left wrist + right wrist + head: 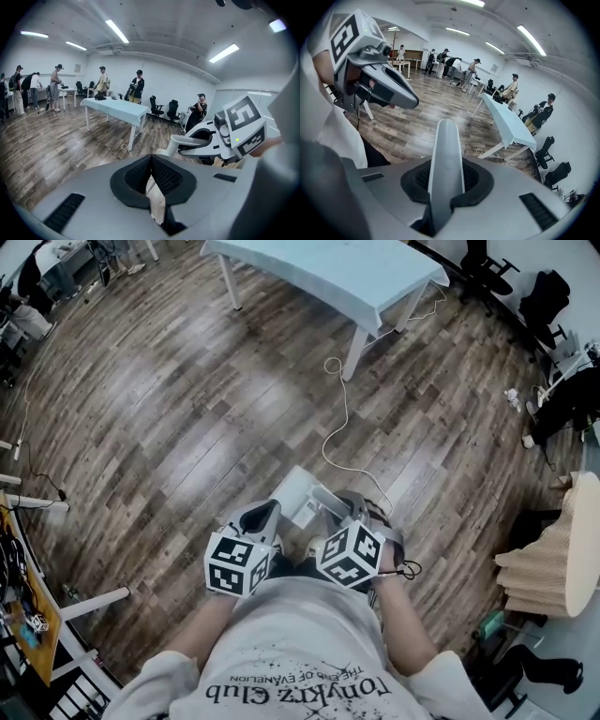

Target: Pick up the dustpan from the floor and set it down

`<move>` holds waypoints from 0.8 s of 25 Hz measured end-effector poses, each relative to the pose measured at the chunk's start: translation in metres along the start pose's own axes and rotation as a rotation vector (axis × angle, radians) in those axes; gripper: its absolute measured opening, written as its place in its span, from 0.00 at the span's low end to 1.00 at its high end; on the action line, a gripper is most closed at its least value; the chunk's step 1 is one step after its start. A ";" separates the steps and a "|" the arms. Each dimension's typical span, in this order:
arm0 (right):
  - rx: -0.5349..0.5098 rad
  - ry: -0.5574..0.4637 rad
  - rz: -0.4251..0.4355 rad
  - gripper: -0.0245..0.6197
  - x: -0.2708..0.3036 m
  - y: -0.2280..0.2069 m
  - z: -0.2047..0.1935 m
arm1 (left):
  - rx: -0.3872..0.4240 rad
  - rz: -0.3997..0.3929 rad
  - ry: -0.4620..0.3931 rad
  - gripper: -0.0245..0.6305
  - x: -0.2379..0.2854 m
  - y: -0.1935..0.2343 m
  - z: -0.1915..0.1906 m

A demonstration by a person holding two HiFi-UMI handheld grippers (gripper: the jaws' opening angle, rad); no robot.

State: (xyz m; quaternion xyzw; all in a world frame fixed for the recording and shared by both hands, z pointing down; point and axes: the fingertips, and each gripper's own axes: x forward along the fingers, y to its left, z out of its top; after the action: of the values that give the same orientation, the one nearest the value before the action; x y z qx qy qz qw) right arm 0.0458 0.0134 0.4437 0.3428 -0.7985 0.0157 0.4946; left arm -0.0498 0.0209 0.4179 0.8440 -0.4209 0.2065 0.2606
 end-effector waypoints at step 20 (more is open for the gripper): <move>-0.018 -0.023 0.022 0.14 -0.005 0.011 0.009 | 0.003 -0.038 0.005 0.07 -0.011 -0.012 -0.007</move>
State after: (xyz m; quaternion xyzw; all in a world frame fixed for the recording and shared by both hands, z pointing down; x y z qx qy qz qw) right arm 0.0333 0.0212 0.4386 0.3296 -0.8081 0.0101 0.4881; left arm -0.0470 0.0384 0.4142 0.8518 -0.4037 0.2041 0.2640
